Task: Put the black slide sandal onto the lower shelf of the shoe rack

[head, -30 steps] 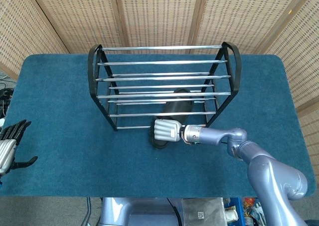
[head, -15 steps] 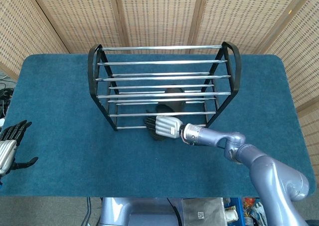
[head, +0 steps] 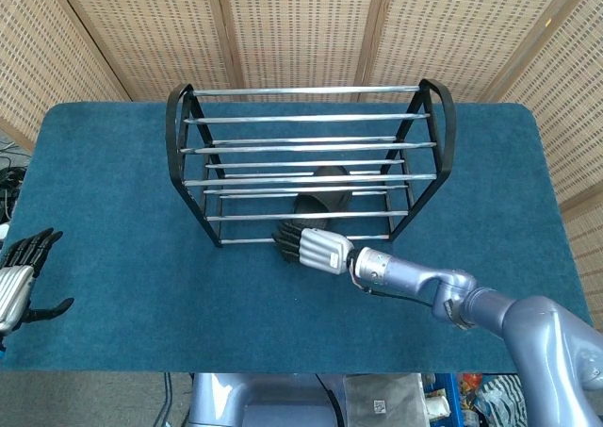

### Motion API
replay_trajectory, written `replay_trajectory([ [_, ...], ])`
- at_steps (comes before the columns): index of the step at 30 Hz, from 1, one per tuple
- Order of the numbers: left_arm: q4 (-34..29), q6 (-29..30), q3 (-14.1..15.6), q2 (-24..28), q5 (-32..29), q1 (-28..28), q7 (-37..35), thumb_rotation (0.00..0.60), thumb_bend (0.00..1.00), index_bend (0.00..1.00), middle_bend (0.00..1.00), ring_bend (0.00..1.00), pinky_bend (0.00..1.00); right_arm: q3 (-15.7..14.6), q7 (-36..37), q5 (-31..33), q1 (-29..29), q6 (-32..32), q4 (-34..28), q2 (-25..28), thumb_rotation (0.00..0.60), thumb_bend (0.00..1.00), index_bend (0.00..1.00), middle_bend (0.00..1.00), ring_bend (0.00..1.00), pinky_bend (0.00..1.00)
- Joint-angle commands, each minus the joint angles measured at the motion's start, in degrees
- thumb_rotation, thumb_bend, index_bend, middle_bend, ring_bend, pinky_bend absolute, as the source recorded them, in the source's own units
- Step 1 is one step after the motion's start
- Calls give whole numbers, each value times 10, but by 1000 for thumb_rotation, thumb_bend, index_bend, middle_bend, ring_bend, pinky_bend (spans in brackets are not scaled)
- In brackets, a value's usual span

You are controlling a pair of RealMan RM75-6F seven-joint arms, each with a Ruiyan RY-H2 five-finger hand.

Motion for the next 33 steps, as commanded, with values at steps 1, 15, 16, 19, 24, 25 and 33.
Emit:
replay_trajectory([
  [1,-1,2,1,0,2,1,0,600,239,0,0,0,0,-2,-13,4,-22,24,-38,20,600,118,0,0,0,0],
  [15,-8,40,6,-11,19,16,38,600,239,0,0,0,0,-55,65,33,-173,167,-126,113,600,87,0,0,0,0],
  [16,-9,42,7,-11,21,17,40,600,239,0,0,0,0,-59,74,38,-187,179,-128,120,600,59,0,0,0,0],
  [19,-12,48,9,-12,27,20,45,600,240,0,0,0,0,-67,103,56,-221,201,-137,139,600,6,0,0,0,0],
  [24,-15,84,3,-33,18,33,101,600,239,0,0,0,0,-75,146,118,-295,231,-191,186,600,0,0,0,0,0],
  [25,-16,95,2,-41,18,37,112,600,239,0,0,0,0,-73,152,140,-313,236,-215,198,600,0,0,0,0,0],
  [33,4,144,11,-61,42,68,94,600,239,0,0,0,0,-78,244,266,-453,306,-354,280,600,0,0,0,0,0],
])
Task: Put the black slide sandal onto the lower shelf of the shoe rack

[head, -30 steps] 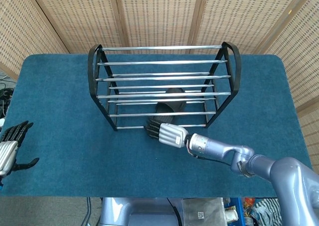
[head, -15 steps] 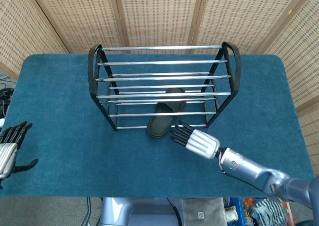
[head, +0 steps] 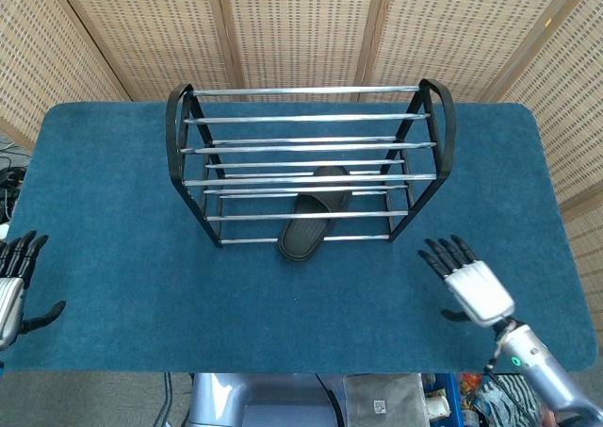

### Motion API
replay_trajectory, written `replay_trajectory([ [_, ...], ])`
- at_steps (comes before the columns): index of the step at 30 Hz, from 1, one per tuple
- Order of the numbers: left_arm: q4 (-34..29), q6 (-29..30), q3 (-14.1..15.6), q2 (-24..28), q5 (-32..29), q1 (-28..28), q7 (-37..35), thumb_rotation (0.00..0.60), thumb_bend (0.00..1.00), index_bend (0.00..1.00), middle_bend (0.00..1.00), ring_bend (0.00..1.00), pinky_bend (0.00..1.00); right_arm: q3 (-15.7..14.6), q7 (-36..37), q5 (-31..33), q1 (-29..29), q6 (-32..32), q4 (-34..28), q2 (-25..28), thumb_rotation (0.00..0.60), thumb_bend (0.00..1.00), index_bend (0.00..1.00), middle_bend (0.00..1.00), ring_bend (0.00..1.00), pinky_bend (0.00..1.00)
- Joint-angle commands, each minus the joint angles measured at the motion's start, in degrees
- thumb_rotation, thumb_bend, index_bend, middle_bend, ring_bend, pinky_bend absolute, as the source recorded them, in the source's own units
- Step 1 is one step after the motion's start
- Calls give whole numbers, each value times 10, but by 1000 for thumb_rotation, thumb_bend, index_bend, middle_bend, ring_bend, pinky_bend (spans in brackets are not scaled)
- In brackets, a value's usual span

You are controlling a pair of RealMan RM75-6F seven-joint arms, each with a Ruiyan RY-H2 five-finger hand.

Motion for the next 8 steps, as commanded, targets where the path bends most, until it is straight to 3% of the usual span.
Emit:
replay_trajectory([
  [1,11,9,6,-6,10,10,-13,600,239,0,0,0,0,2,57,66,-76,46,-69,44,600,0,0,0,0,0],
  [8,17,10,11,-7,22,14,-18,600,239,0,0,0,0,23,75,82,-112,66,-91,51,600,0,0,0,0,0],
])
